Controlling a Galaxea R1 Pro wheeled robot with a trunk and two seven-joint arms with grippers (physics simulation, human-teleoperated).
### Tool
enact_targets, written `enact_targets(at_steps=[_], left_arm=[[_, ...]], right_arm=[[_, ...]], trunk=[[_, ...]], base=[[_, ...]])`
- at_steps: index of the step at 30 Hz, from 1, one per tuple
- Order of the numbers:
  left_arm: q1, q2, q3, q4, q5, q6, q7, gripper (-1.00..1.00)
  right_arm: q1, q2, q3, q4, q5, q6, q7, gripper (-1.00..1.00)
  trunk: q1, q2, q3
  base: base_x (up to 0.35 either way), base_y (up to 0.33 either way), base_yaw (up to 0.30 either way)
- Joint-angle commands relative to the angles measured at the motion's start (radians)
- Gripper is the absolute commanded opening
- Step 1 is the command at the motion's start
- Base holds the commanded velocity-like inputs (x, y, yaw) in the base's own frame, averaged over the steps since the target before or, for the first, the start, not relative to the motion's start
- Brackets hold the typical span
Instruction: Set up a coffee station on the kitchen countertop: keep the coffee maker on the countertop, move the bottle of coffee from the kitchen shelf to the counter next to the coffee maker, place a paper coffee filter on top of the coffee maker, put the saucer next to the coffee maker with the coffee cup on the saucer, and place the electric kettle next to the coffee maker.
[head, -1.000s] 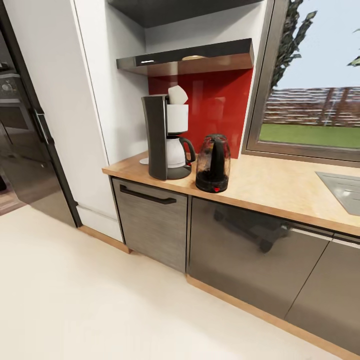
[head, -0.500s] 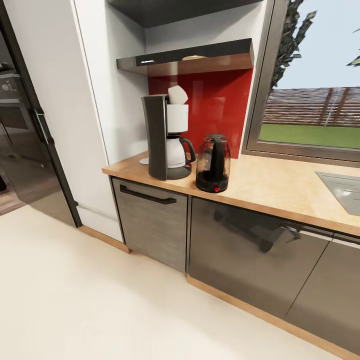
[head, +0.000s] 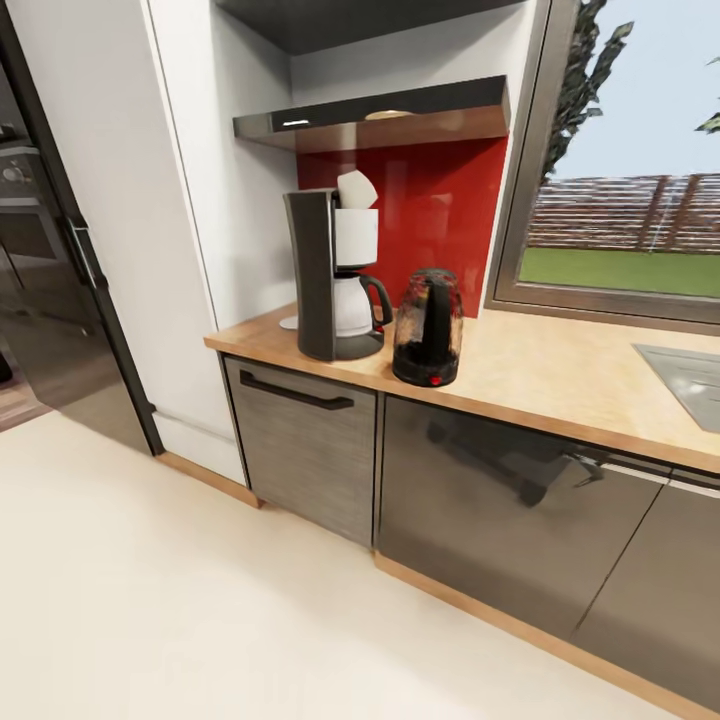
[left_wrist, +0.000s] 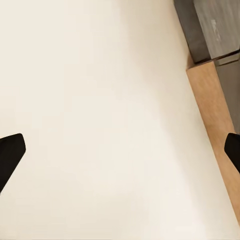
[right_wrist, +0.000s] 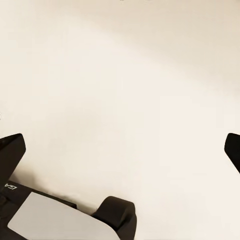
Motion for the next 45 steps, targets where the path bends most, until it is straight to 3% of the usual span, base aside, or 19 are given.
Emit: enact_targets(at_steps=[1,19,35,45], left_arm=[[-0.001,0.0,0.005,0.001,-0.001,0.0,-0.006,1.0],[-0.001,0.0,0.007,0.001,-0.001,0.0,-0.006,1.0],[-0.001,0.0,0.006,0.001,-0.001,0.0,-0.006,1.0],[-0.001,0.0,0.004,0.001,-0.001,0.0,-0.005,1.0]], right_arm=[[-0.001,0.0,0.008,0.001,-0.007,-0.006,0.001,1.0],[-0.001,0.0,0.01,0.001,-0.007,-0.007,0.002,1.0],[-0.001,0.0,0.01,0.001,-0.007,-0.007,0.003,1.0],[-0.001,0.0,0.01,0.001,-0.007,-0.006,0.003,1.0]], trunk=[[0.0,0.0,-0.001],[0.0,0.0,0.001],[0.0,0.0,0.008],[0.0,0.0,0.009]], base=[[0.22,0.116,0.0],[0.272,0.17,-0.084],[0.028,0.021,-0.258],[0.0,-0.147,-0.117]])
